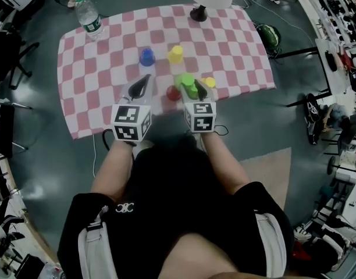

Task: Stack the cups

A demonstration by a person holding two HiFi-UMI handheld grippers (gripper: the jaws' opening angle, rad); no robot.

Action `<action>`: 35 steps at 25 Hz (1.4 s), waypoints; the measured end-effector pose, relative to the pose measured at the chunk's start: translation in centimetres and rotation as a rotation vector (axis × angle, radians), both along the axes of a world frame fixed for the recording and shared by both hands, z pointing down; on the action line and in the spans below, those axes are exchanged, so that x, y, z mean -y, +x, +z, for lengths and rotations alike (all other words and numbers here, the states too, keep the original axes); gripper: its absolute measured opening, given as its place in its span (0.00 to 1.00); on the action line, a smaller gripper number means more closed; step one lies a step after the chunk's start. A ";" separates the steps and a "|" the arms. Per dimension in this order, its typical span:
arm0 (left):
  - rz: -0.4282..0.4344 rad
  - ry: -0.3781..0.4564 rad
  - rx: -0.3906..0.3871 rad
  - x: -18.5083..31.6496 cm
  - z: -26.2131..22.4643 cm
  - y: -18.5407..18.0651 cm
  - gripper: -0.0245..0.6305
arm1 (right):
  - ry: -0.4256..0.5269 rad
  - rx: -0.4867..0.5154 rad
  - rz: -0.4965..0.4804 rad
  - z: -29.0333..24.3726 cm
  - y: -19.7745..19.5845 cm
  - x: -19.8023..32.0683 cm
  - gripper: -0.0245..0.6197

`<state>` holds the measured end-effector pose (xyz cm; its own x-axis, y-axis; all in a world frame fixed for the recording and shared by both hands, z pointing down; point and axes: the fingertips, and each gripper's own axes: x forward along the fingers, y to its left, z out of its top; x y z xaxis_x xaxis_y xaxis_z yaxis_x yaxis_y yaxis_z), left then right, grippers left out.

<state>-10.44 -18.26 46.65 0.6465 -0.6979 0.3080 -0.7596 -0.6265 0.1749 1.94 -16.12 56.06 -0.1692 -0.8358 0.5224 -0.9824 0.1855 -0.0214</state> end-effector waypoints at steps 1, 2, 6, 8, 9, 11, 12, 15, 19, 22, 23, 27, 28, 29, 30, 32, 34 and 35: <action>0.000 -0.003 0.001 -0.1 0.1 0.0 0.04 | -0.004 0.005 0.002 0.1 0.0 -0.1 0.35; -0.001 -0.005 0.002 -0.2 0.2 0.1 0.04 | -0.007 0.010 0.005 0.2 0.1 -0.2 0.35; -0.004 -0.012 0.010 -0.6 0.5 0.1 0.04 | -0.029 0.024 0.009 1.6 0.4 -0.5 0.35; -0.005 -0.015 0.016 -0.8 0.7 0.1 0.04 | -0.031 0.028 0.010 2.3 0.5 -0.6 0.35; -0.005 -0.017 0.018 -0.9 0.8 0.1 0.04 | -0.025 0.026 0.011 2.4 0.5 -0.7 0.35; -0.006 -0.018 0.022 -1.1 0.8 0.0 0.04 | -0.014 0.023 0.011 2.3 0.5 -0.6 0.35; -0.007 -0.018 0.023 -1.1 0.9 0.0 0.04 | -0.012 0.024 0.013 2.3 0.4 -0.6 0.35; -0.009 -0.016 0.029 -1.2 0.9 -0.1 0.04 | -0.005 0.036 0.015 2.3 0.3 -0.4 0.35; -0.010 -0.007 0.029 -1.1 0.6 -0.2 0.04 | 0.025 0.085 0.010 1.7 0.2 -0.6 0.43; -0.013 0.003 0.028 -1.0 0.2 -0.3 0.04 | 0.099 0.103 0.011 -0.1 0.2 -0.6 0.45; -0.013 0.008 0.028 -0.9 0.1 -0.3 0.04 | 0.129 0.107 0.014 -1.0 0.3 -0.5 0.45; -0.011 0.034 0.023 -0.5 -0.5 -0.1 0.04 | 0.248 0.132 0.020 -5.1 0.7 0.3 0.44; -0.009 0.044 0.021 -0.3 -0.8 0.0 0.04 | 0.283 0.134 0.022 -6.3 0.8 0.5 0.44; -0.008 0.053 0.019 -0.2 -1.1 0.1 0.04 | 0.322 0.134 0.023 -7.6 0.8 0.7 0.44; -0.006 0.064 0.016 -0.1 -1.4 0.2 0.04 | 0.364 0.135 0.023 -8.9 0.9 0.8 0.44; -0.002 0.085 0.012 0.1 -2.2 0.4 0.04 | 0.441 0.150 0.015 -11.5 0.9 0.9 0.44; 0.003 0.108 0.010 0.3 -3.2 0.7 0.04 | 0.501 0.180 0.011 -13.9 1.0 1.0 0.36; 0.005 0.121 0.008 0.5 -3.7 0.9 0.04 | 0.527 0.192 0.013 -15.0 1.1 1.0 0.27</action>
<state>-9.59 -18.71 42.98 0.6478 -0.7271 0.2274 -0.7576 -0.6462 0.0918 3.01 -17.11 41.04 -0.2081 -0.9781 -0.0057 -0.9723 0.2074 -0.1077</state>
